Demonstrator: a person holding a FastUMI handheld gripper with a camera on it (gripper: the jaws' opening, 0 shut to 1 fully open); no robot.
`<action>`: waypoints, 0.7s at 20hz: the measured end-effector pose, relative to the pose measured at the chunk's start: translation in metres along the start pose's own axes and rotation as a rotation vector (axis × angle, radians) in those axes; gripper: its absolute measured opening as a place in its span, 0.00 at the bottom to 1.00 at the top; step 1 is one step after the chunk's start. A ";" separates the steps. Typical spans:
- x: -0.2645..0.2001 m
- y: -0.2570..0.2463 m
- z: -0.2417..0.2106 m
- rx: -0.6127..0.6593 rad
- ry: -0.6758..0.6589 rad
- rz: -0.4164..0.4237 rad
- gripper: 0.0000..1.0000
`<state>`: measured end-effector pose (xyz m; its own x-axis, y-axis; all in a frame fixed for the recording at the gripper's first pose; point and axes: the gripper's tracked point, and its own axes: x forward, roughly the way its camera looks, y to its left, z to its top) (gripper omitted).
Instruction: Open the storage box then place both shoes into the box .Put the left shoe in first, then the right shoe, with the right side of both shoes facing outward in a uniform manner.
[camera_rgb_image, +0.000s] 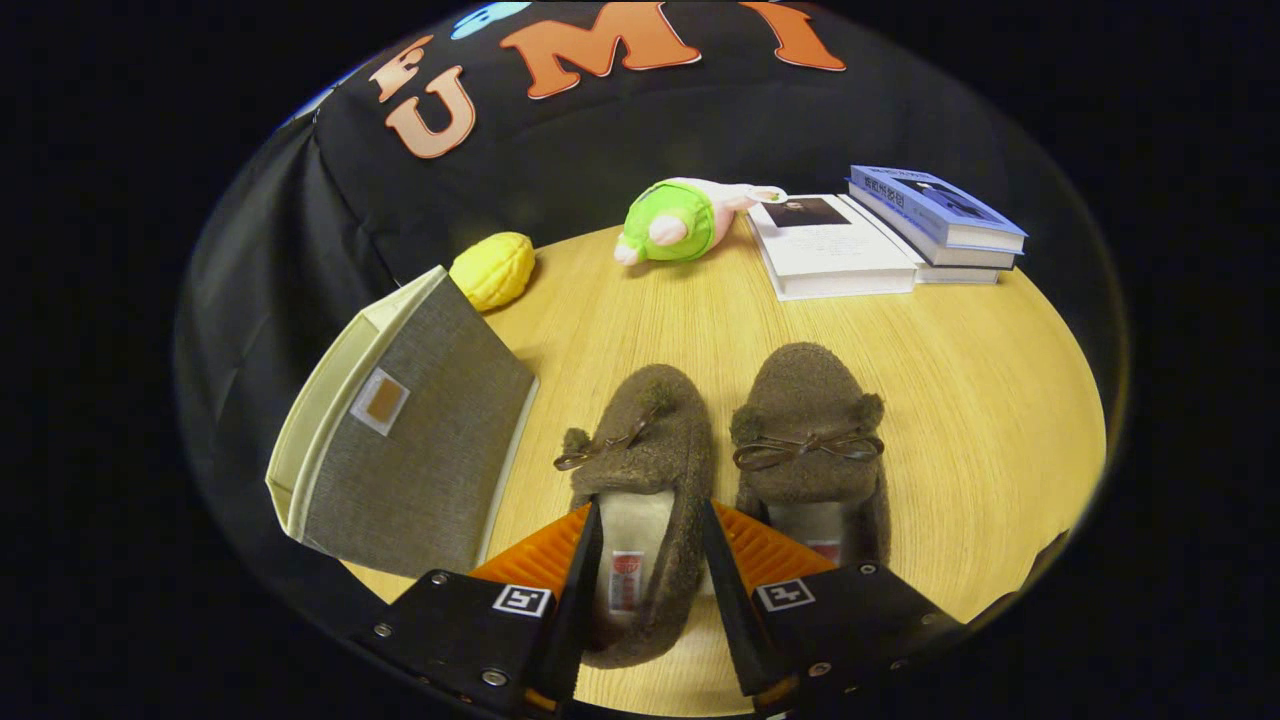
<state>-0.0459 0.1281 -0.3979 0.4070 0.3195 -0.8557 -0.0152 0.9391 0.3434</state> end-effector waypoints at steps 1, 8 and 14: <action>0.006 0.000 -0.001 -0.001 0.004 -0.010 0.60; 0.038 -0.020 -0.004 -0.014 -0.004 -0.140 0.26; 0.033 -0.019 0.003 0.152 -0.006 -0.098 0.04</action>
<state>-0.0295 0.1203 -0.4318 0.4056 0.2263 -0.8856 0.1628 0.9355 0.3136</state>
